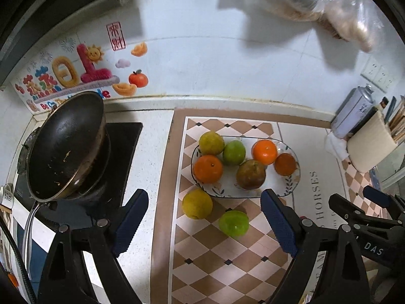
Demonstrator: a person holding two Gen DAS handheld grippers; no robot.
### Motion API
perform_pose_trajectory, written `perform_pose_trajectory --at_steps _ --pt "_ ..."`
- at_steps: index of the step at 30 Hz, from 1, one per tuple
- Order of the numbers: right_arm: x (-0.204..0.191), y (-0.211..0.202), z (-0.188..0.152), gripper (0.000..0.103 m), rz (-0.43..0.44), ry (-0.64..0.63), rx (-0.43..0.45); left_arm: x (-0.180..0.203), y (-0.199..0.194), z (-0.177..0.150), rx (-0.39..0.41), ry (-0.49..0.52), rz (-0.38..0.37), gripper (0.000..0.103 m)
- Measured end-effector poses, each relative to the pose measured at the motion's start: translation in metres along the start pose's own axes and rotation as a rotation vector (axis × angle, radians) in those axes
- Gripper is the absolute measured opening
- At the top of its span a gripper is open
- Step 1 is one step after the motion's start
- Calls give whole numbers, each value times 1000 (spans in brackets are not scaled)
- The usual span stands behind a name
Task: Organize fruits
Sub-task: 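Withdraw both tools and approach the green apple and yellow citrus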
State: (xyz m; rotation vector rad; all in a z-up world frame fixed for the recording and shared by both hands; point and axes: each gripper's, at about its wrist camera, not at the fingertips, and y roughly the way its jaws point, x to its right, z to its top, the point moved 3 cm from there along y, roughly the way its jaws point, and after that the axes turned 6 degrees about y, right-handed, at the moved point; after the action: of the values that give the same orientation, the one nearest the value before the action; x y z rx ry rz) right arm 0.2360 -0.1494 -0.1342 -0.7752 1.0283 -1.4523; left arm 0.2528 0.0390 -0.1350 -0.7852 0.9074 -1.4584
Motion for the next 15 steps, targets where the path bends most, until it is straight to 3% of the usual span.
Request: perform_pose_trajectory --at_steps 15 --pt "-3 -71 -29 95 22 24 113 3 -59 -20 124 25 -2 91"
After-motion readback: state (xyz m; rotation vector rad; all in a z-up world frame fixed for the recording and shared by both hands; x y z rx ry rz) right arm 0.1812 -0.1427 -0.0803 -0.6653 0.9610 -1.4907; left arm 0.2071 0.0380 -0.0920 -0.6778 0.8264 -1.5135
